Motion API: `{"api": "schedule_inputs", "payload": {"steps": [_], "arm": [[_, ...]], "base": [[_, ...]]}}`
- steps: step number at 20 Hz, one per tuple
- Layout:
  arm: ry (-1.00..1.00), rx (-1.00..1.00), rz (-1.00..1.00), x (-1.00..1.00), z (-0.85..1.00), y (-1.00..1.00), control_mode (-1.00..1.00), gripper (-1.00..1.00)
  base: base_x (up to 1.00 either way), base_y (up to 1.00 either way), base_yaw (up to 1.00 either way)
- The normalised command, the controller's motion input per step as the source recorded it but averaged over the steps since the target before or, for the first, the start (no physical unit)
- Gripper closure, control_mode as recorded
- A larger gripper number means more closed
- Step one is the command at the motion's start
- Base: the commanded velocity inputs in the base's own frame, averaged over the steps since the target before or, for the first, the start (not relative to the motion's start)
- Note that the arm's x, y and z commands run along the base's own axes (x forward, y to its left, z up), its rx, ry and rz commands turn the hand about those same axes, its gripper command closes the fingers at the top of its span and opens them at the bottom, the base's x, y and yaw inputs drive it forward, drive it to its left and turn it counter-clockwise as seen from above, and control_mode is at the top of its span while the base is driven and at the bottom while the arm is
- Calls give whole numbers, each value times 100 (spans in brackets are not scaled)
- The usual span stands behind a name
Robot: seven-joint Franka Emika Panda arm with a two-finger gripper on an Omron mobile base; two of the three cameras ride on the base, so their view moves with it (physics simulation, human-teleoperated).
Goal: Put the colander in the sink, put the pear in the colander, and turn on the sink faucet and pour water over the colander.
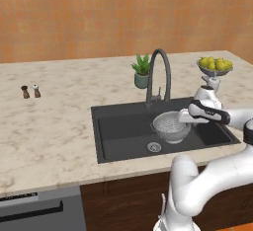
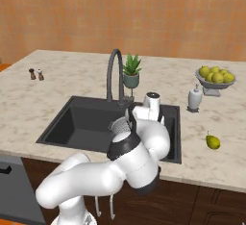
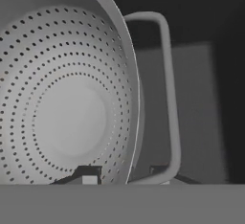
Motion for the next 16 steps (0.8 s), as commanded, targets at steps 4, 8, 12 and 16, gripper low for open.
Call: {"api": "schedule_inputs", "payload": {"steps": [4,8,12,16], "arm": [[0,1,0,22,-47,41,-100,100],[0,1,0,21,-47,43,-100,100],[2,7,5,13,-30,48,-100,100],[5,0,9,-38,-7,36,-100,100]], "base": [[0,0,0],[0,0,0],[0,0,0],[0,0,0]]}}
